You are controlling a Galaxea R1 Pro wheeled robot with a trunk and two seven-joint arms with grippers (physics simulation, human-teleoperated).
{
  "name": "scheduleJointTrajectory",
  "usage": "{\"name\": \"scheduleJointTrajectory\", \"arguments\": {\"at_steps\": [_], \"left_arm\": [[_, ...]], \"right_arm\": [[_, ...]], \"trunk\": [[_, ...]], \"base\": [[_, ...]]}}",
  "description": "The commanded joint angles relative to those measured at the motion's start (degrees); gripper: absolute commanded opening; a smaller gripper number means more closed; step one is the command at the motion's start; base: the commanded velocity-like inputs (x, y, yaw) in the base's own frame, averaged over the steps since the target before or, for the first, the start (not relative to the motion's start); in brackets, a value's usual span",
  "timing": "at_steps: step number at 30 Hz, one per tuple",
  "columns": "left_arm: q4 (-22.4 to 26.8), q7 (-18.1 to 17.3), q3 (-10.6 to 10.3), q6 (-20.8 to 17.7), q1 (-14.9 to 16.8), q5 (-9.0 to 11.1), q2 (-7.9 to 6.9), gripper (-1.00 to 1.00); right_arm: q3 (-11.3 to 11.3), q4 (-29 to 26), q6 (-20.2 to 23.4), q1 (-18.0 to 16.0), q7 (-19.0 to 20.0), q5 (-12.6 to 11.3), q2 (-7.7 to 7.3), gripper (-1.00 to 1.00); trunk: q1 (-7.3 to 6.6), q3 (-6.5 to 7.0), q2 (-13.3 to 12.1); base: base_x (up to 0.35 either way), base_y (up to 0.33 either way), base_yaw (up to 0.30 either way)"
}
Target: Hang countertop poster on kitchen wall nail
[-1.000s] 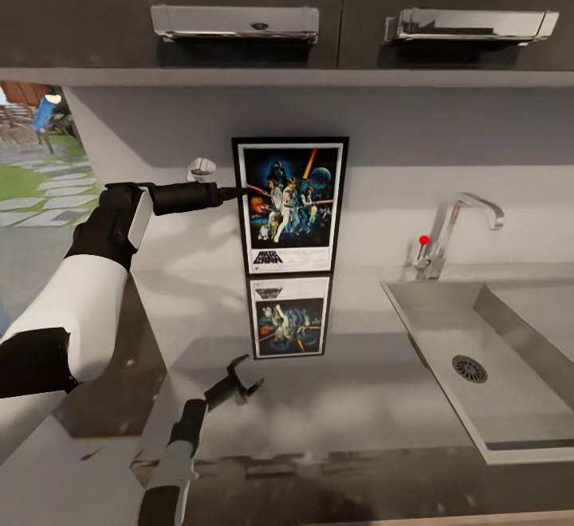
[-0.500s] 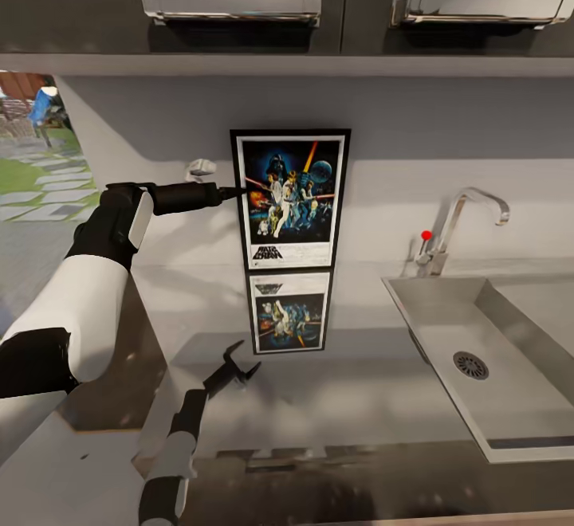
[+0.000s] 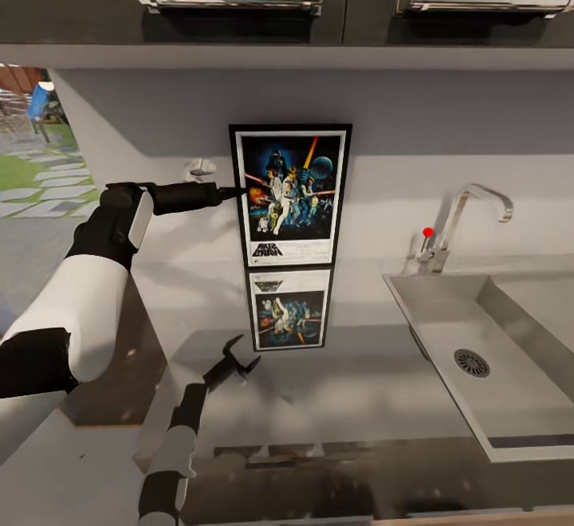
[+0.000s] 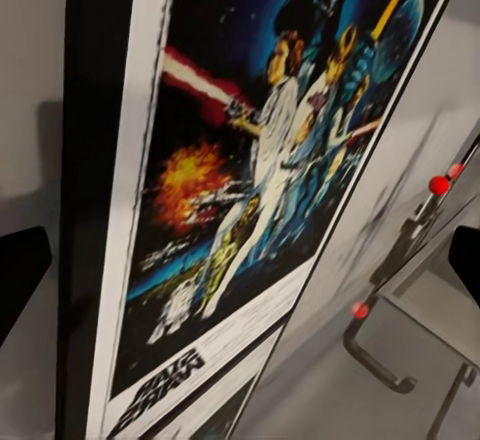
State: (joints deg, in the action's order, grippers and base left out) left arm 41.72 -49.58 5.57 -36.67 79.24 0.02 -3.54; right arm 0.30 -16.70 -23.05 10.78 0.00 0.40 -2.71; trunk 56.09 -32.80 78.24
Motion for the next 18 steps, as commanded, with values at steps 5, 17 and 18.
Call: {"name": "scheduleJointTrajectory", "arguments": {"at_steps": [5,17,18], "left_arm": [[-0.1,-0.1,0.1,-0.5,0.0,-0.1,0.09,1.0],[-0.5,4.2,0.1,-0.6,0.1,0.0,1.09,1.0],[-0.5,4.3,0.1,-0.6,0.1,0.0,1.14,1.0]], "right_arm": [[0.0,-0.1,-0.1,0.0,0.0,0.0,-0.01,1.0],[0.1,-0.1,-0.1,0.0,0.0,0.1,-0.01,1.0],[0.1,-0.1,-0.1,0.0,0.0,0.1,-0.01,1.0]], "trunk": [[0.0,-0.37,0.0],[0.0,-1.42,0.0],[0.0,-1.51,0.0]], "base": [[0.0,0.0,0.0],[0.0,0.0,0.0],[0.0,0.0,0.0]]}}
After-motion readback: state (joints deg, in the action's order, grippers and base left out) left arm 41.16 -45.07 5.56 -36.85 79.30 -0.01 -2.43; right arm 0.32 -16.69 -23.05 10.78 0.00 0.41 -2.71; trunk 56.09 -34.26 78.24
